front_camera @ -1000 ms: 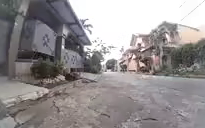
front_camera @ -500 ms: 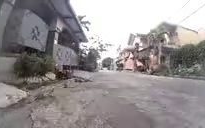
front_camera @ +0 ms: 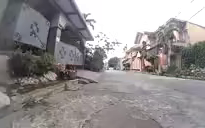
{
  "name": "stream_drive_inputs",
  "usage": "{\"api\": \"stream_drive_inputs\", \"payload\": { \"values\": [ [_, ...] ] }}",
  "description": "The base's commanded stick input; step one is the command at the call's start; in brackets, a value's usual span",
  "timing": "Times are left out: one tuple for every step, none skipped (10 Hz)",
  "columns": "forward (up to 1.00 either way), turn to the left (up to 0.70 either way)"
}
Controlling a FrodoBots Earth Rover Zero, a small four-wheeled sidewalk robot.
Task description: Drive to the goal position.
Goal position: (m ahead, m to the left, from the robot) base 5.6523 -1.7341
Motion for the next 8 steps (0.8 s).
{"api": "stream_drive_inputs", "payload": {
  "values": [
    [1.0,-0.17],
    [1.0,-0.4],
    [1.0,-0.4],
    [1.0,-0.4],
    [1.0,-0.4],
    [1.0,-0.4],
    [1.0,-0.4],
    [1.0,-0.25]
  ]
}}
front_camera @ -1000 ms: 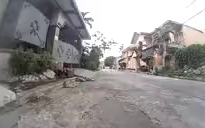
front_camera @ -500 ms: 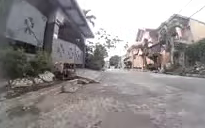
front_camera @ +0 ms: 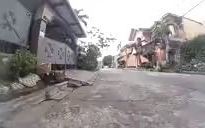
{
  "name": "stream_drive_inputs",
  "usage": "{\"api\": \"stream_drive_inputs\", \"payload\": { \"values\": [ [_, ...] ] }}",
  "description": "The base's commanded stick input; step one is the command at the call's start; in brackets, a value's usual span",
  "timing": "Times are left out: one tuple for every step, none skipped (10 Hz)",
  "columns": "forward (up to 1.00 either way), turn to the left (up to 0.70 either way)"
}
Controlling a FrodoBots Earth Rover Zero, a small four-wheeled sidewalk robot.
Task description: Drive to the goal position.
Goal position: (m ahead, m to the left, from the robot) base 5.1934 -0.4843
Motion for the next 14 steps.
{"api": "stream_drive_inputs", "payload": {
  "values": [
    [1.0,-0.03],
    [1.0,0.0],
    [1.0,0.0],
    [1.0,0.0],
    [1.0,0.0],
    [1.0,0.0],
    [1.0,0.0],
    [1.0,0.0],
    [1.0,0.0],
    [1.0,0.0],
    [1.0,0.0],
    [1.0,0.0],
    [1.0,0.0],
    [1.0,0.0]
  ]
}}
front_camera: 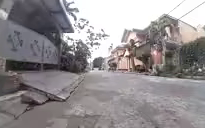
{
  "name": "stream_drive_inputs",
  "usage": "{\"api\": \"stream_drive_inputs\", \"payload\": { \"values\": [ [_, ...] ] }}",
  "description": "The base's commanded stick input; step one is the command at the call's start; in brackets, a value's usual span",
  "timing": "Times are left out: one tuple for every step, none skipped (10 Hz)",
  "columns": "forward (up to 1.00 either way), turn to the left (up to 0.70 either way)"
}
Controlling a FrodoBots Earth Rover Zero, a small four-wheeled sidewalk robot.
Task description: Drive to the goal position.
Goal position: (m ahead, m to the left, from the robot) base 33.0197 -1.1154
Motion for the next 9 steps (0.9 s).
{"api": "stream_drive_inputs", "payload": {
  "values": [
    [1.0,0.0],
    [1.0,0.0],
    [1.0,0.0],
    [1.0,0.0],
    [1.0,0.0],
    [1.0,0.0],
    [1.0,0.0],
    [1.0,0.0],
    [1.0,-0.07]
  ]
}}
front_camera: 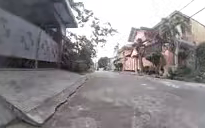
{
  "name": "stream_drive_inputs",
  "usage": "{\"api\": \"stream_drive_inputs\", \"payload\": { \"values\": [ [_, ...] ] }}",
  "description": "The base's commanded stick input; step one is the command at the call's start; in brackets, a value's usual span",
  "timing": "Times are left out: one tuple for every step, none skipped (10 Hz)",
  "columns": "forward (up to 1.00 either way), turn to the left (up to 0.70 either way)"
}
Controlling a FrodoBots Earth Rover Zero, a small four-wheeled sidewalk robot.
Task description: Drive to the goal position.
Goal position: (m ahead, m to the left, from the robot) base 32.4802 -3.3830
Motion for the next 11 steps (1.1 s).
{"api": "stream_drive_inputs", "payload": {
  "values": [
    [1.0,-0.24],
    [1.0,-0.38],
    [1.0,-0.26],
    [1.0,-0.07],
    [1.0,0.0],
    [1.0,0.0],
    [1.0,0.0],
    [1.0,0.0],
    [1.0,-0.01],
    [1.0,-0.05],
    [1.0,-0.12]
  ]
}}
